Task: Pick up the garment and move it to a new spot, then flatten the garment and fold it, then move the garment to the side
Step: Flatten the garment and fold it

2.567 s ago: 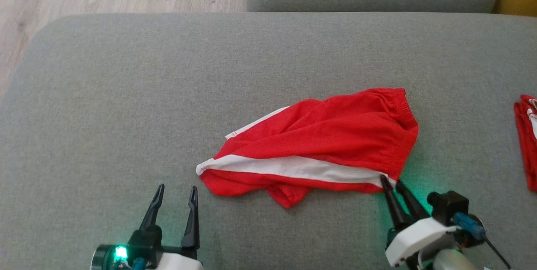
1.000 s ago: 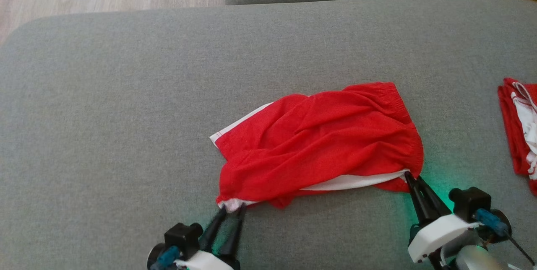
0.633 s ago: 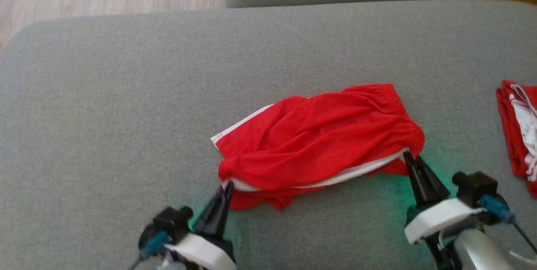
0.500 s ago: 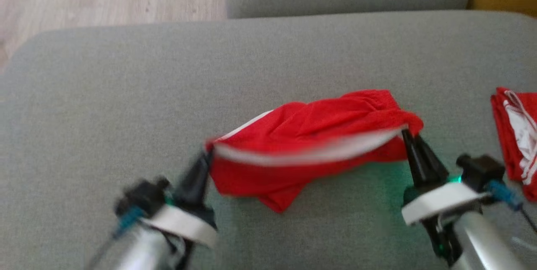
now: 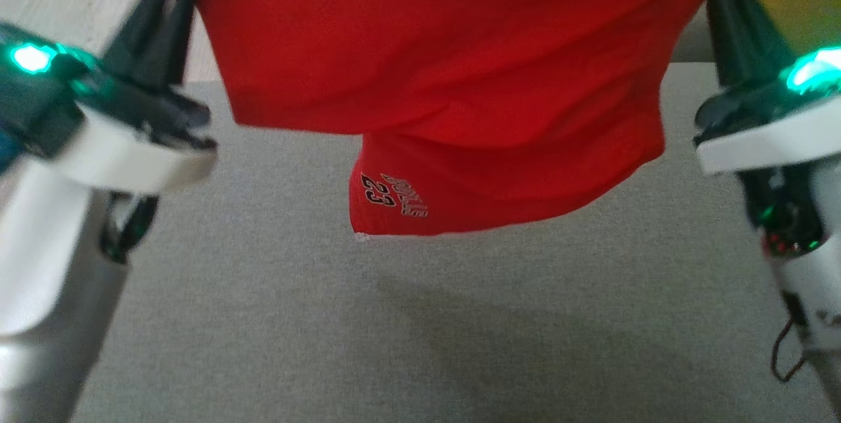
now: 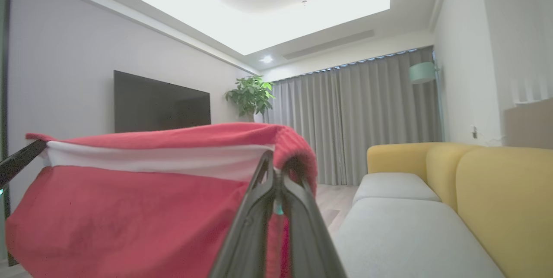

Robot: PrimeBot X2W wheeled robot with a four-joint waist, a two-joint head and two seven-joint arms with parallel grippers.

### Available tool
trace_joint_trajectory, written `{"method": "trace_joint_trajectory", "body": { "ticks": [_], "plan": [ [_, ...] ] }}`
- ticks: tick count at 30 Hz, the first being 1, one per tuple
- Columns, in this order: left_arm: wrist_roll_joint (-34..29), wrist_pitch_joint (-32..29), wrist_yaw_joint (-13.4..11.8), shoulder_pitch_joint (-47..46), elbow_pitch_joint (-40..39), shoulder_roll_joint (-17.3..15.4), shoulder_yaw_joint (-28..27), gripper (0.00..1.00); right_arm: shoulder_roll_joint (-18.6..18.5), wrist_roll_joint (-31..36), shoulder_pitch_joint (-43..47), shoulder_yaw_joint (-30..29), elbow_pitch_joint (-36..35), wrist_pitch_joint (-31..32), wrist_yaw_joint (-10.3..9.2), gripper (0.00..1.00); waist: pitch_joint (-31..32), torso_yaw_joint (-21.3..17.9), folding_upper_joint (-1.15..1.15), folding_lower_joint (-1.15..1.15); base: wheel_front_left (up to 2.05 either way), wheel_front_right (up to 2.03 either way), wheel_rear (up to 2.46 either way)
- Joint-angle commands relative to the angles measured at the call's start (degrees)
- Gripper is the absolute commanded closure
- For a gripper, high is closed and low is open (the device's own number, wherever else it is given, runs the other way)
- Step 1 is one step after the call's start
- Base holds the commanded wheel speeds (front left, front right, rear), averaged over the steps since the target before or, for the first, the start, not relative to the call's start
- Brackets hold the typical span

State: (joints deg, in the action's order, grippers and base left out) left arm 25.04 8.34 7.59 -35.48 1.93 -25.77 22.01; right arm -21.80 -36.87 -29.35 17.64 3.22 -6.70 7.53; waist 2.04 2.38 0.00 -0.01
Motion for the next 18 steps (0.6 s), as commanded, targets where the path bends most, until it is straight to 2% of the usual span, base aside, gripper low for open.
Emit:
{"method": "trace_joint_trajectory", "body": {
  "ticks": [1,5,11,14,18],
  "plan": [
    [0.77,-1.38,-0.13,-4.35,-1.93,-2.75,-3.41,1.0,-1.21,-0.85,-2.76,-0.01,-2.61,1.76,-0.04,1.0,-0.65,0.19,0.0,0.01,0.0,0.0,0.0],
    [1.72,-4.64,-0.68,-7.33,-1.6,-3.14,-4.06,1.0,-2.42,-1.42,-6.41,0.28,-3.46,6.22,-0.04,1.0,-3.61,0.42,0.0,0.01,0.0,0.0,0.0],
    [-0.05,-3.4,-3.07,-12.81,3.88,-1.46,-4.5,1.0,-2.47,0.27,-14.48,1.92,0.87,7.27,-0.04,1.0,-11.17,0.71,0.0,0.01,0.0,0.0,0.0],
    [-2.23,-0.65,-4.44,-17.65,9.02,-0.08,-4.42,1.0,-3.25,4.32,-21.15,5.78,4.25,5.0,-0.04,1.0,-14.78,0.93,0.0,0.01,0.0,0.0,0.0],
    [-6.16,3.81,-6.4,-25.03,14.11,1.41,-4.0,1.0,-1.99,9.21,-30.54,5.5,12.64,-1.88,-0.04,1.0,-17.95,1.3,0.0,0.01,0.0,0.0,0.0]
  ]
}}
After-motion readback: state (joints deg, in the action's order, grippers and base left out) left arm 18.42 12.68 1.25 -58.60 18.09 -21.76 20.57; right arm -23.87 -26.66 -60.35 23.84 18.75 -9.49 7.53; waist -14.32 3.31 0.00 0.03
